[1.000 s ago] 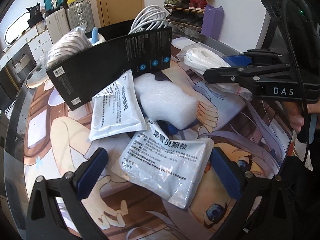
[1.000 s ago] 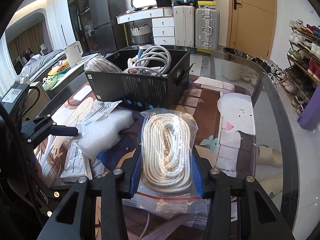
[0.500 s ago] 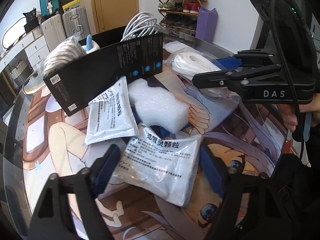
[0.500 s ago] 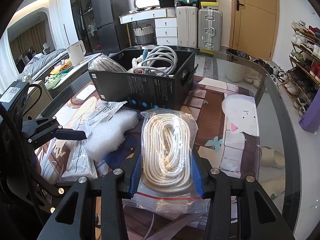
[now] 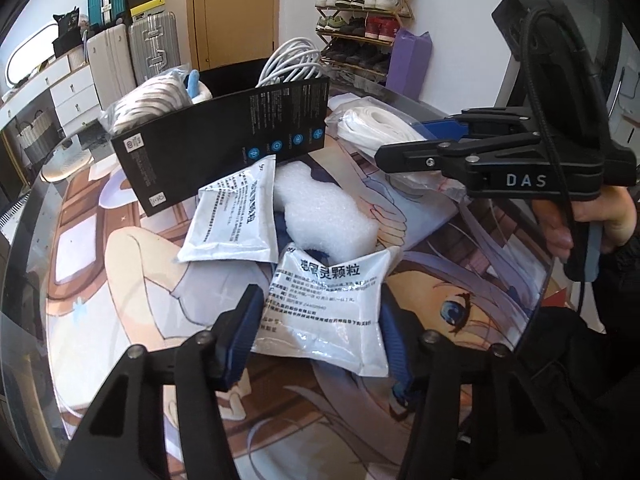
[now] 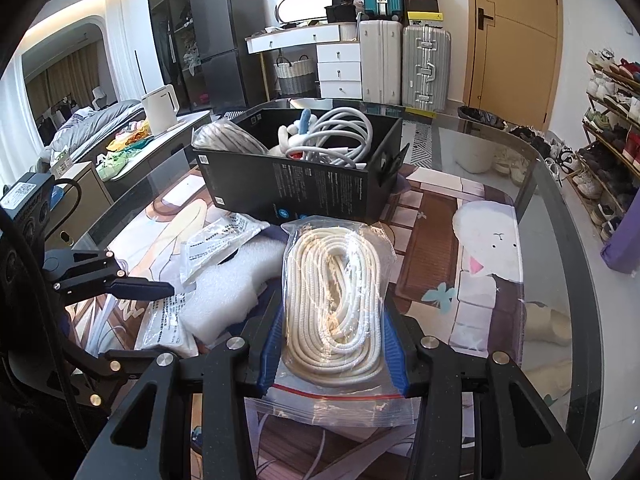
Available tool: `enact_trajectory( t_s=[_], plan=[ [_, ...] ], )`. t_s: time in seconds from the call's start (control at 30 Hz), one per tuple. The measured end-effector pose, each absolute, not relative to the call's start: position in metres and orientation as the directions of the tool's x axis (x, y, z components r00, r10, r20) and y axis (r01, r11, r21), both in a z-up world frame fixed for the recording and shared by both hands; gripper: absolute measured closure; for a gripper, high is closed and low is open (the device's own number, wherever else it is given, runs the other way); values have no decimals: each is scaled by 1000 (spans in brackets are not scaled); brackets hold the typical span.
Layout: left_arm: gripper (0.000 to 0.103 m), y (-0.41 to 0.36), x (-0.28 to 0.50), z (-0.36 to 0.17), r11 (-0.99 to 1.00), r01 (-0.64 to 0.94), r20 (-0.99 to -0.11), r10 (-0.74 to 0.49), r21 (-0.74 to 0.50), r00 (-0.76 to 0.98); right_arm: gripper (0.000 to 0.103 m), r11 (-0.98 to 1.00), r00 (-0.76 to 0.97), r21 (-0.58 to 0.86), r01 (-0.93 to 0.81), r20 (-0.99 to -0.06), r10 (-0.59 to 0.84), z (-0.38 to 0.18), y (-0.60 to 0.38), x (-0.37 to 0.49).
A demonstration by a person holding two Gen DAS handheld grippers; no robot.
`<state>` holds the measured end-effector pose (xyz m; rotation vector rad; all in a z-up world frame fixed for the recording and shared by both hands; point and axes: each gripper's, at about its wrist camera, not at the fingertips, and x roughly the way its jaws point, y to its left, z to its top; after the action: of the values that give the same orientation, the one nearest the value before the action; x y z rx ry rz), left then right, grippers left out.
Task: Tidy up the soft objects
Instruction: 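Grasp the white medicine packet with the left tool, then carry the rope bag and medicine packet into the black box and release both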
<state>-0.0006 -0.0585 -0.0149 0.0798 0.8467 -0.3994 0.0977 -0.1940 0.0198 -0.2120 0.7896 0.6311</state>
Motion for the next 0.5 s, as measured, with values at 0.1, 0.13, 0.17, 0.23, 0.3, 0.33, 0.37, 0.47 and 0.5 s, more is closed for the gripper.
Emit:
enact_trajectory(
  t_s=[0.1,0.13,0.17,0.23,0.3,0.33,0.37,0.47,0.5],
  plan=[
    [49,-54,-4,-14,920,379,-739,-326,-103,589,59,794,535,52,-605,-713,454,22,-193,96],
    [49,-53,-6,-13,918,380,-736,-333,-111,590,59,794,537,51,-606,-710,456,23,-193,96],
    [49,-52,-7,-12,915,384,-732,-346,-124,588,59,793,538,52,-607,-708,458,23,-193,95],
    [50,-51,-9,-10,910,389,-724,-364,-143,586,59,792,540,54,-608,-703,463,26,-193,95],
    [50,-49,-11,-7,906,393,-713,-380,-157,589,59,793,545,53,-608,-697,465,28,-194,93],
    [50,-48,-12,-5,902,397,-707,-390,-166,589,59,792,548,54,-608,-693,468,29,-194,92],
    [50,-48,-13,-4,902,398,-704,-393,-169,591,59,793,551,53,-607,-691,469,30,-195,92],
    [50,-49,-13,1,902,397,-693,-397,-171,602,59,792,559,54,-608,-679,475,32,-196,90],
    [50,-49,-14,3,901,397,-690,-399,-173,604,59,792,562,54,-609,-675,478,33,-196,89]
  ],
)
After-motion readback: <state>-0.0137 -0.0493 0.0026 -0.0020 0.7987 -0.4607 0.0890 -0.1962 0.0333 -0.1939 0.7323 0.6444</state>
